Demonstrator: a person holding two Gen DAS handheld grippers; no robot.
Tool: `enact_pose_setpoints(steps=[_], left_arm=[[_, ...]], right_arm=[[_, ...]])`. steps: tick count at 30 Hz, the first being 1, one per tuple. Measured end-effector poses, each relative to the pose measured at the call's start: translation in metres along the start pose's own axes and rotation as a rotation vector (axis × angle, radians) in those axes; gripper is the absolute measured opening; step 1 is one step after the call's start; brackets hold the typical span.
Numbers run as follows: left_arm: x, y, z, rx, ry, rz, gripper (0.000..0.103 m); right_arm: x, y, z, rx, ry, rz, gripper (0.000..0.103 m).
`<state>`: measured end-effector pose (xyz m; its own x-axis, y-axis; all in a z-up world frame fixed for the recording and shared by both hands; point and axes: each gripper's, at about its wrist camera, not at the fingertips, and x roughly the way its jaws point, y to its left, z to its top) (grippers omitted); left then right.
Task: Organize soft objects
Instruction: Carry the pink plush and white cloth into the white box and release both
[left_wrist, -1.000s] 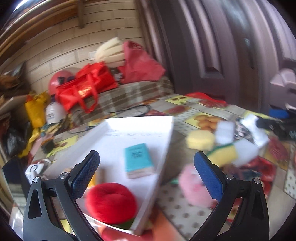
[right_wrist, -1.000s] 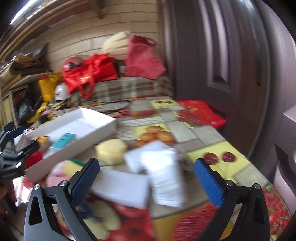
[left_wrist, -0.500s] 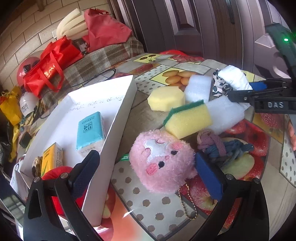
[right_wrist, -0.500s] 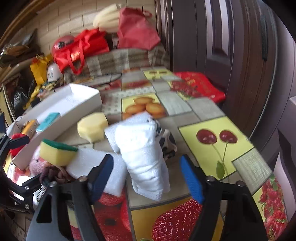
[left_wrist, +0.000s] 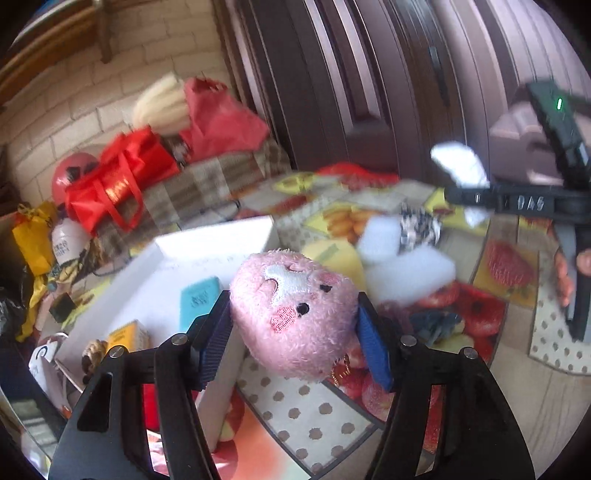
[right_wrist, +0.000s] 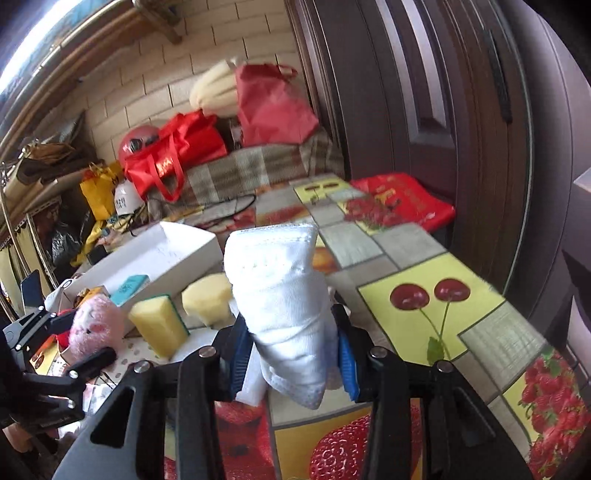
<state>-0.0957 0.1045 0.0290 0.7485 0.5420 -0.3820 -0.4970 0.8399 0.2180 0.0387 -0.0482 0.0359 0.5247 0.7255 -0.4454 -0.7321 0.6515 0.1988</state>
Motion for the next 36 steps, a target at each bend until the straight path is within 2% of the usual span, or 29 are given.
enact_pose_setpoints(steps=[2, 4, 9, 14, 19, 24, 30, 36], left_arm=[[-0.017, 0.011, -0.001, -0.050, -0.078, 0.039, 0.064], [-0.023, 0.021, -0.002, -0.080, -0.096, 0.076, 0.064], [-0.024, 0.052, -0.007, -0.151, -0.079, 0.123, 0.064], [-0.024, 0.082, -0.017, -0.174, -0.074, 0.214, 0.064], [-0.018, 0.116, -0.025, -0.255, -0.058, 0.281, 0.065], [0.001, 0.145, -0.027, -0.290, -0.024, 0.341, 0.065], [0.028, 0.177, -0.026, -0.353, -0.001, 0.391, 0.065], [0.045, 0.192, -0.021, -0.379, -0.010, 0.412, 0.065]], right_arm=[[-0.004, 0.001, 0.001, -0.003, -0.024, 0.004, 0.041], [-0.007, 0.003, 0.002, -0.013, -0.046, 0.004, 0.041], [-0.004, 0.016, -0.001, -0.009, -0.016, 0.052, 0.041], [0.001, 0.063, -0.007, -0.167, -0.020, 0.059, 0.041], [0.014, 0.114, -0.016, -0.271, -0.001, 0.135, 0.041], [0.028, 0.161, -0.020, -0.354, -0.011, 0.194, 0.042], [0.065, 0.201, -0.013, -0.338, 0.025, 0.225, 0.042], [0.102, 0.224, -0.001, -0.284, 0.030, 0.195, 0.042]])
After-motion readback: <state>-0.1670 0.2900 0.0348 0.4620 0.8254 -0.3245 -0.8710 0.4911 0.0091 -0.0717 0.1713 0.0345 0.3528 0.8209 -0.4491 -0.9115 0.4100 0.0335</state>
